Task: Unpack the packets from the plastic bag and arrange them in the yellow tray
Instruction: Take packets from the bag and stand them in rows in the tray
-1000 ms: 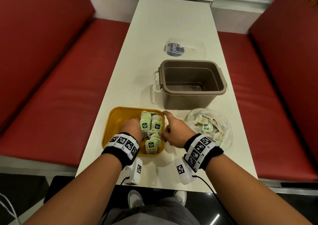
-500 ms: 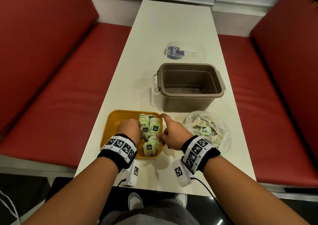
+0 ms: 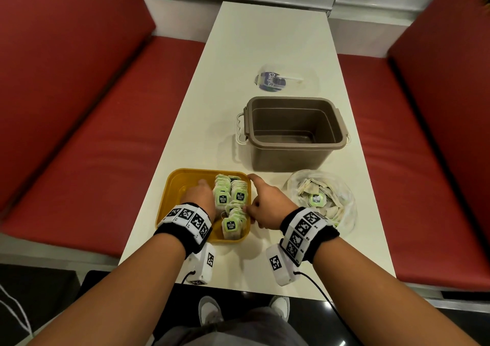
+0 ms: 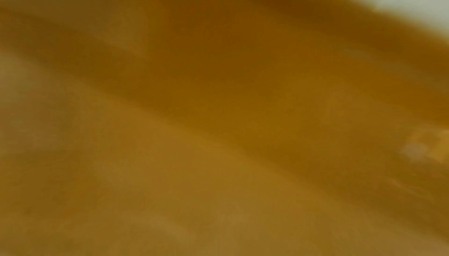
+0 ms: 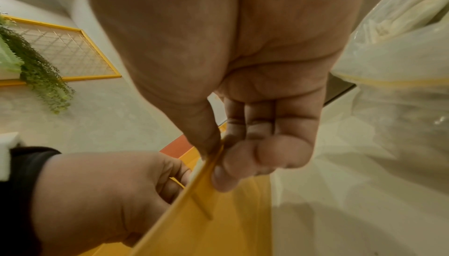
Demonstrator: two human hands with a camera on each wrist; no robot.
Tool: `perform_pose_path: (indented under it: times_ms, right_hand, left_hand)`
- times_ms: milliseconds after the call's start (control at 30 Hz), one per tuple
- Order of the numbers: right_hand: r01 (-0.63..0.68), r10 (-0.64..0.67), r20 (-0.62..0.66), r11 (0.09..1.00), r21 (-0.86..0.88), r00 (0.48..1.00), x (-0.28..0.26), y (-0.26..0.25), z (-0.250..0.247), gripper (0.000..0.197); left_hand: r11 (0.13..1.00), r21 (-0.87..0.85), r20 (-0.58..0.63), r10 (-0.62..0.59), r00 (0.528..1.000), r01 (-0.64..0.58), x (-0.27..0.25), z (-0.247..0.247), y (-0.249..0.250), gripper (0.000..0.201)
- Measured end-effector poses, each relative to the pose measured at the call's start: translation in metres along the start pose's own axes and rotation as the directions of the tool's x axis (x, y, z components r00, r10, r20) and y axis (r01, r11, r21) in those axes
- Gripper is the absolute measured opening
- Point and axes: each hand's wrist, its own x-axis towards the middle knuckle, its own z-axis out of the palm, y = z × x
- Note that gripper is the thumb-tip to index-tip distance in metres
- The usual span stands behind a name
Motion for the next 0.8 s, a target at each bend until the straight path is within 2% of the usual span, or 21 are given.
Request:
perform_pose_path:
  times_ms: [200, 333, 467, 533, 600, 800]
  right_hand:
    - [0.003, -0.003, -0.001, 1.000, 0.017, 1.000, -0.002, -0.003, 0.000, 0.065]
    - [0.007, -0.007, 0.000, 1.000, -0.009, 1.000, -0.003, -0.002, 0.000, 0.066]
    - [0.003, -0.003, 0.002, 1.000, -0.026, 1.000, -0.002, -0.001, 0.000, 0.065]
    - [0.006, -0.006, 0.000, 0.999, -0.036, 1.000, -0.001, -0.001, 0.000, 0.065]
    - [0.013, -0.013, 0.002, 0.999, -0.038, 1.000, -0.001, -0.001, 0.001, 0.065]
    - [0.027, -0.027, 0.009, 1.000, -0.008, 1.000, -0.003, 0.000, 0.001, 0.066]
  left_hand:
    - [0.994, -0.090, -0.037, 0.052, 0.998, -0.055, -0.002, 0.000, 0.002, 0.031]
    - [0.988, -0.139, -0.048, 0.066, 0.997, -0.073, -0.010, -0.008, -0.003, 0.036]
    - [0.969, -0.185, 0.007, 0.165, 0.986, -0.161, -0.018, -0.013, -0.010, 0.015]
    - [0.955, -0.187, 0.041, 0.243, 0.969, -0.231, -0.022, -0.009, -0.008, 0.017]
    - [0.943, -0.179, 0.024, 0.290, 0.957, -0.282, -0.024, -0.006, -0.003, 0.014]
    - [0.924, -0.220, -0.014, 0.318, 0.948, -0.313, -0.023, -0.004, 0.002, 0.016]
